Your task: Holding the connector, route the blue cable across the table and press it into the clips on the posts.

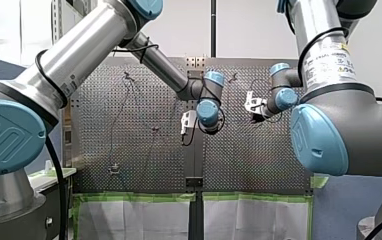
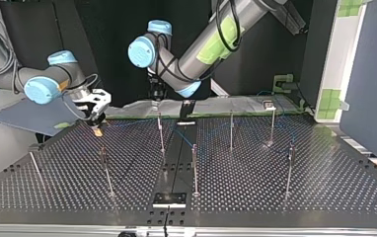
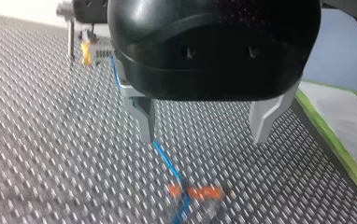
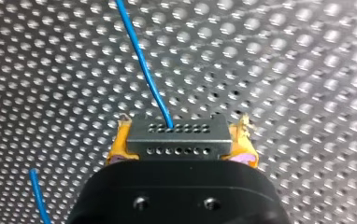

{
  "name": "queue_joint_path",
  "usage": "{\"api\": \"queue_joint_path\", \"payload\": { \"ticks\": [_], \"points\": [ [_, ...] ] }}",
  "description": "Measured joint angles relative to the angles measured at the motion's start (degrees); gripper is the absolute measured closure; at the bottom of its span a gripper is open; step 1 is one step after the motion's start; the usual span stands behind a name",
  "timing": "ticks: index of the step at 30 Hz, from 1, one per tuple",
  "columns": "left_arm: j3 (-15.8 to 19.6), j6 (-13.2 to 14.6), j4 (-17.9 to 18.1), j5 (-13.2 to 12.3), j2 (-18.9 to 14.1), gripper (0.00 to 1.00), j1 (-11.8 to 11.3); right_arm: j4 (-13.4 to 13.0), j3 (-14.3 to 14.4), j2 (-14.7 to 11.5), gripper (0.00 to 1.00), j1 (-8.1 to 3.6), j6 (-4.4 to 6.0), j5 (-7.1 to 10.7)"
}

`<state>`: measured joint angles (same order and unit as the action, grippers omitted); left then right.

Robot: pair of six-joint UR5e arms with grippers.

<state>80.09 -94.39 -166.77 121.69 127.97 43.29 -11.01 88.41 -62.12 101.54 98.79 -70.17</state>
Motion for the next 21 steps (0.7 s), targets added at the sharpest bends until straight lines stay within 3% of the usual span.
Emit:
{"api": "queue_joint_path", "payload": {
  "ticks": [7, 14, 21],
  "points": [
    [-2.9, -2.5, 1.0, 0.9, 0.1, 0.00, 2.5, 0.2, 0.1, -0.7, 1.00, -1.10, -0.12, 0.03],
    [-6.6, -4.2, -1.2, 2.2, 2.5, 0.00, 2.7, 0.7, 0.1, -0.9, 1.00, -2.15, -0.40, 0.03],
    [-9.9, -6.2, -3.9, 2.9, 5.7, 0.00, 2.3, 0.7, 0.1, -0.9, 1.00, -2.23, -0.40, 0.53]
  ]
}}
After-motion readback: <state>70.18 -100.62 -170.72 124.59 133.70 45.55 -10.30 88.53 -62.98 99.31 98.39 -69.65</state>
